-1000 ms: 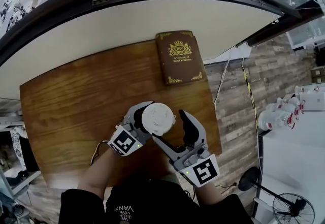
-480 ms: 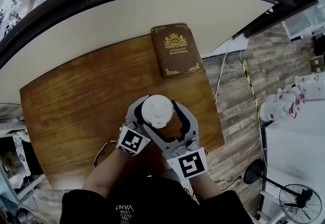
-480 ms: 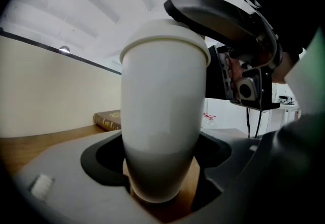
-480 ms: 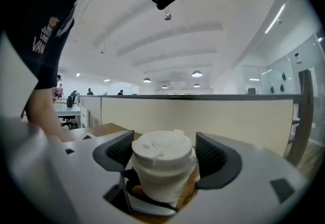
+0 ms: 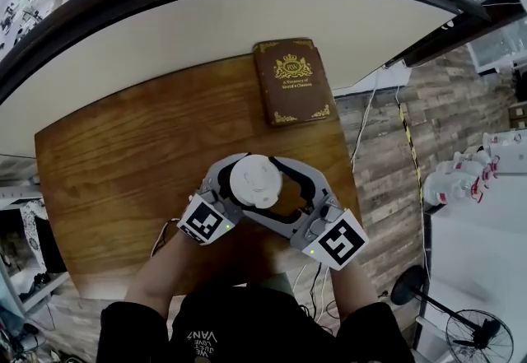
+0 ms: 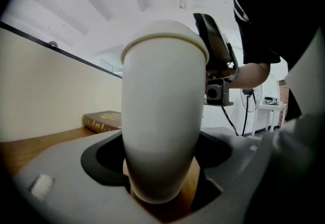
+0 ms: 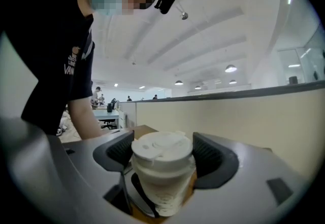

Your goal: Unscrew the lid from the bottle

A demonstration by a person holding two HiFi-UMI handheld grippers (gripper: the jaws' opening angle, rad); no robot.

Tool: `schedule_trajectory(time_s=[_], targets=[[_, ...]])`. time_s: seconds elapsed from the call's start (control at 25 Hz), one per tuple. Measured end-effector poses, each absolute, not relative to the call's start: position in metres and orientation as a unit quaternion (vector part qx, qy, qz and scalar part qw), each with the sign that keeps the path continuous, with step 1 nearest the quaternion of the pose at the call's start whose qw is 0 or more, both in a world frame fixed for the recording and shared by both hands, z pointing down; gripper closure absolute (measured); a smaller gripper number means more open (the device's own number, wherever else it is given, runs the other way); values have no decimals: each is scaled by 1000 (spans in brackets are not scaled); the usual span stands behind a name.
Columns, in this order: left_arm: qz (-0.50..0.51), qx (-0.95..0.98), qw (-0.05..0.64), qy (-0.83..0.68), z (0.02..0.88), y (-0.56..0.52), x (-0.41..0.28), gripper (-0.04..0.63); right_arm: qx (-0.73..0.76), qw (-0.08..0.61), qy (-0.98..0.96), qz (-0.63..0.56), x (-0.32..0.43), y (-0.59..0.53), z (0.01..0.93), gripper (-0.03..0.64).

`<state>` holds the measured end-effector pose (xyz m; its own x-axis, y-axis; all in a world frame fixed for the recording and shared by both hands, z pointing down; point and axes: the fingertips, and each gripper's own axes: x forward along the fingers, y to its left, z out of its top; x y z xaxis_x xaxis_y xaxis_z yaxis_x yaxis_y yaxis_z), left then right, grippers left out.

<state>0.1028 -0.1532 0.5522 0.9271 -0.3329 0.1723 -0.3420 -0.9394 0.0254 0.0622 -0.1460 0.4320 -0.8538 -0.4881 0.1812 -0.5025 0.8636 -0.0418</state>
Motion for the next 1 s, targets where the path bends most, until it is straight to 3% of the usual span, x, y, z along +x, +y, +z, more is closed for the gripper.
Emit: schedule_trajectory(time_s=[0.52,1.0], targets=[[90,991,30,-92,550,-152,101,210,-16,80,-997,13,59,-142,432,273],[95,990,31,-101,554,-151,100,210,194,71,-979,-8,54,-150,420,262]])
